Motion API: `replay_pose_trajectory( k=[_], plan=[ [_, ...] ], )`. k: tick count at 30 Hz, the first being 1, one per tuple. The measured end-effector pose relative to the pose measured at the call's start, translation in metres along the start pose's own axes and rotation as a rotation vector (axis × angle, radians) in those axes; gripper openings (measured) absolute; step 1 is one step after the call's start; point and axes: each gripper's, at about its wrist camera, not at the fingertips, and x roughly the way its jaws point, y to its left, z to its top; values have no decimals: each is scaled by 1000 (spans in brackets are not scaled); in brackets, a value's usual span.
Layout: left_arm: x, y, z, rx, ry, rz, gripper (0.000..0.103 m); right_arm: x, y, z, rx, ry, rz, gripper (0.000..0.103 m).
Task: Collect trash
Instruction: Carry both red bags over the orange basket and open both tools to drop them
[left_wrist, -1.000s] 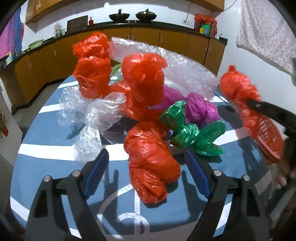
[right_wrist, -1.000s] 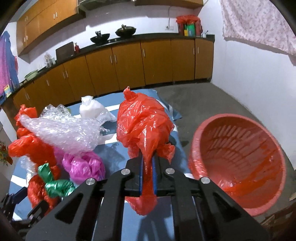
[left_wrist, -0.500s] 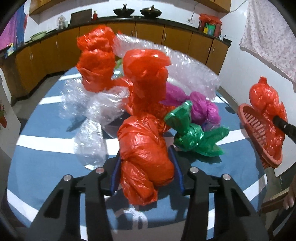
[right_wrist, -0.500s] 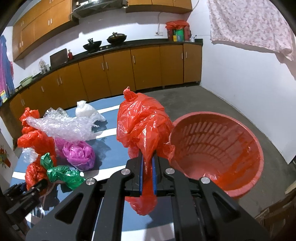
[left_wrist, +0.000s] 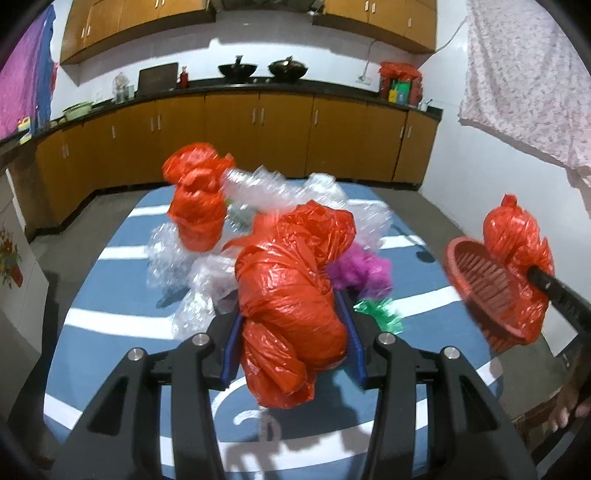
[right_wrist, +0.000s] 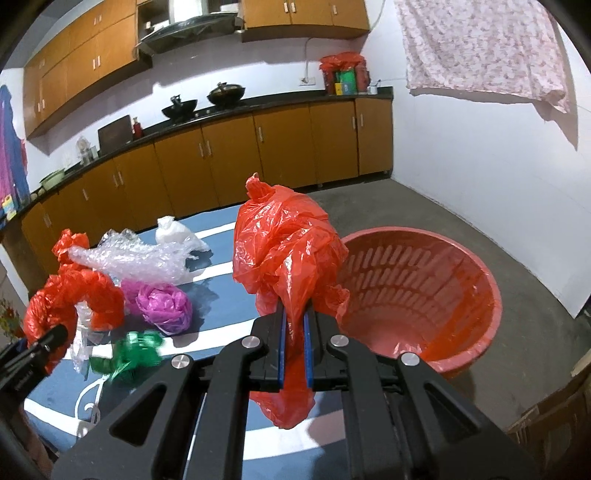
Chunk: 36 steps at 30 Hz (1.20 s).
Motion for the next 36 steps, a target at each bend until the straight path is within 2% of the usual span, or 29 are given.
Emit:
replay_pose_trajectory(
  k=[9,17,25,30,36],
  plan=[
    [-4,-33,16,44,-51,-55,46,-8,-34,-3,59,-21,-74,8],
    [9,-75,26,107,-59,-135,46,-5,-52,-5,81,-21,-119,8],
    [36,-128,38,167,-34,-268,46,-3,-77,0,135,-30,-165,8],
    [64,-170,48,200,10,-363,46,3,-96,8,184,-40,-186,8],
    [93,-214,50,252,50,-418,47,17,-107,20,213,-55,-198,8]
  ],
)
